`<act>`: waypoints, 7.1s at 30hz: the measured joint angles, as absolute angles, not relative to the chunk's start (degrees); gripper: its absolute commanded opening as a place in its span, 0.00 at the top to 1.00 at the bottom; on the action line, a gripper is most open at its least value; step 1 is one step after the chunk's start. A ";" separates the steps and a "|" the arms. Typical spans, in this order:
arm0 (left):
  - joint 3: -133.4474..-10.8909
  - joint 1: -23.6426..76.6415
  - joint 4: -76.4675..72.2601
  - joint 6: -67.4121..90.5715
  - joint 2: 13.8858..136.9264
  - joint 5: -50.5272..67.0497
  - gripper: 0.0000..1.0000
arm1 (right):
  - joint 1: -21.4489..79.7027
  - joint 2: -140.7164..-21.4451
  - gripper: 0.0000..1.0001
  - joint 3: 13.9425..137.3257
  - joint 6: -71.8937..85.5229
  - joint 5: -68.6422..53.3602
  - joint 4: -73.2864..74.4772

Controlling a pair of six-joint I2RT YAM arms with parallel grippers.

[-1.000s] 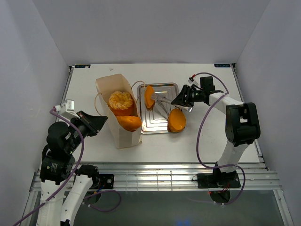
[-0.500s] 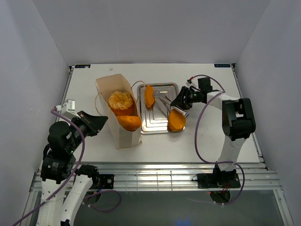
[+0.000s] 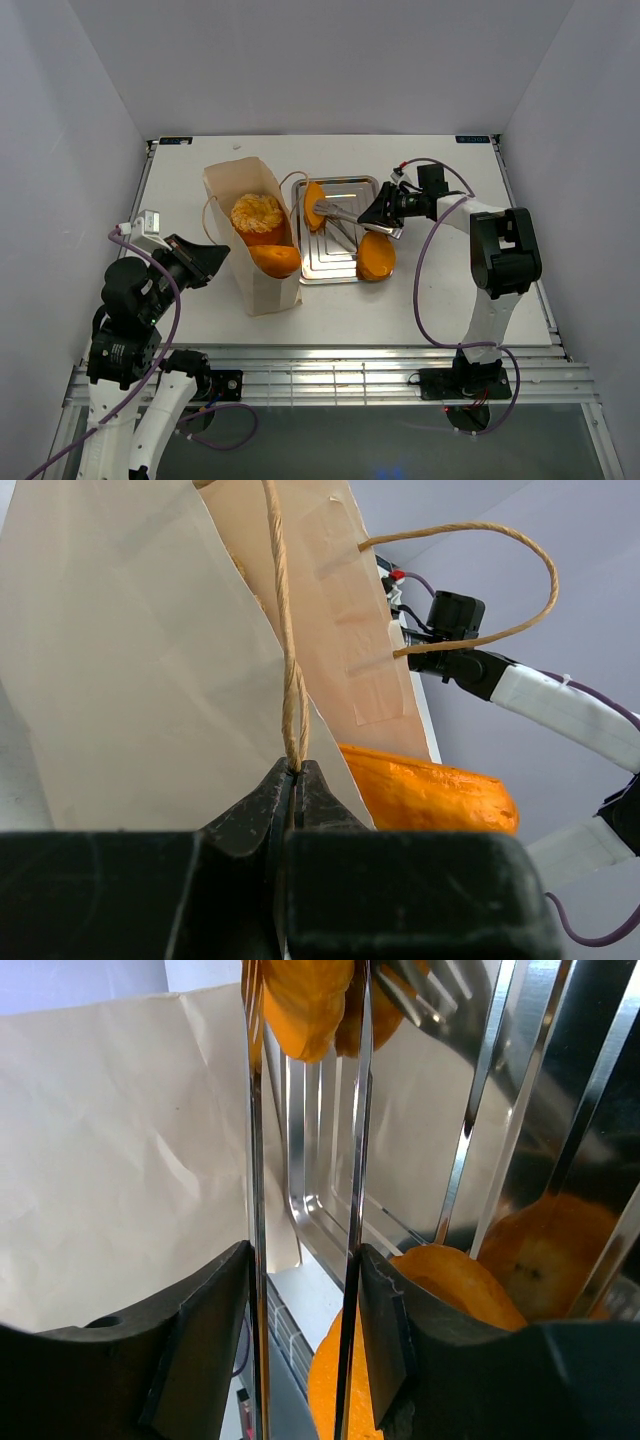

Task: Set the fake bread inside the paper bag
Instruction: Pick up the fake bread from the plate, then place the fake bread in the paper bag, then adjust the fake bread on the plate.

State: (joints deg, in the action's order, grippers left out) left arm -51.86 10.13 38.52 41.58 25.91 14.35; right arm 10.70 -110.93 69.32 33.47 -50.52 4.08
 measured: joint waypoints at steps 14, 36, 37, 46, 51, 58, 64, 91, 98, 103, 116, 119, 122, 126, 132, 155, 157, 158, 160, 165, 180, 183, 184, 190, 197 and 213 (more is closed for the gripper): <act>-51.35 10.13 38.57 41.58 25.76 14.35 1.00 | 12.34 -111.74 0.49 72.97 34.94 -50.83 4.25; -51.35 10.13 39.03 41.39 25.67 14.09 1.00 | 12.67 -112.36 0.90 73.06 38.74 -51.22 1.39; -51.35 10.13 39.03 41.39 25.67 14.09 1.00 | 12.58 -111.74 0.91 73.06 39.16 -51.16 1.34; -51.35 10.13 39.00 41.43 25.67 14.15 1.00 | 10.09 -97.65 0.92 73.06 43.07 -51.18 -0.03; -51.35 10.13 38.98 41.45 25.65 14.17 1.00 | 9.41 -89.67 0.92 74.65 45.30 -51.24 0.10; -51.35 10.13 38.98 41.60 25.54 14.35 1.00 | 10.83 -81.06 0.92 82.11 48.71 -53.23 0.23; -51.35 10.13 38.96 41.63 25.45 14.41 1.00 | 19.00 -75.07 0.91 84.66 49.32 -54.35 0.93; -52.66 10.13 40.27 41.89 25.28 14.48 1.00 | 30.87 -74.30 0.61 78.96 49.10 -49.45 6.33; -52.66 10.13 40.29 41.89 25.06 14.44 1.00 | 30.94 -74.37 0.58 78.96 49.08 -49.45 6.31; -52.66 10.13 40.32 41.89 24.91 14.37 1.00 | 31.16 -74.59 0.57 78.96 49.08 -49.45 6.28; -52.66 10.13 40.45 41.89 24.77 14.13 1.00 | 31.90 -76.25 0.55 78.98 49.01 -49.45 6.46; -52.66 10.13 40.51 41.87 24.77 14.11 1.00 | 31.90 -76.25 0.55 79.07 48.93 -49.45 6.59; -52.66 10.13 40.53 41.87 24.77 14.11 1.00 | 31.90 -76.25 0.55 79.20 48.86 -49.43 6.76; -52.66 10.13 40.60 41.87 24.73 14.09 1.00 | 31.92 -76.31 0.54 79.72 48.25 -49.41 7.44; -52.66 10.13 40.80 41.87 24.32 13.91 1.00 | 33.47 -78.43 0.55 84.86 42.61 -47.13 14.44; -52.66 10.13 40.84 41.87 24.32 13.89 1.00 | 37.01 -80.86 0.55 94.06 27.55 -34.24 30.55; -52.66 10.13 40.84 41.85 24.32 13.91 1.00 | 34.20 -79.88 0.55 96.09 27.59 -34.15 31.64; -52.66 10.13 40.84 41.85 24.32 13.91 1.00 | 32.60 -79.13 0.55 97.03 27.64 -34.11 31.68; -52.66 10.13 40.84 41.82 24.32 13.91 1.00 | 29.26 -77.41 0.55 98.65 27.68 -34.15 31.90; -52.66 10.13 40.80 41.36 24.32 13.93 1.00 | 18.06 -70.15 0.55 99.29 28.45 -35.03 32.12; -50.81 10.92 39.83 40.97 22.98 14.92 1.00 | -0.03 -60.82 0.54 60.75 25.08 -28.82 42.44; -50.70 11.22 39.66 40.97 22.98 15.03 1.00 | -0.75 -57.91 0.53 56.12 24.97 -27.79 43.88; -50.70 11.31 39.48 40.97 22.98 15.03 1.00 | -0.89 -56.64 0.53 55.05 24.97 -27.51 43.81; -50.68 11.42 38.52 40.97 22.98 15.07 1.00 | -1.13 -53.15 0.52 51.83 24.97 -27.35 43.38; -50.61 11.42 38.50 40.97 22.98 15.07 1.00 | -2.02 -52.97 0.50 46.09 25.02 -27.75 43.35; -50.04 11.42 38.50 40.97 23.09 15.00 1.00 | -2.61 -56.86 0.51 37.67 29.32 -41.19 35.48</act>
State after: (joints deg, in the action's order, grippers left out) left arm -50.04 11.42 38.50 40.97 23.09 15.00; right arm -2.61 -56.86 37.67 29.32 -41.19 35.48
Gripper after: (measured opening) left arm 0.120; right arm 0.500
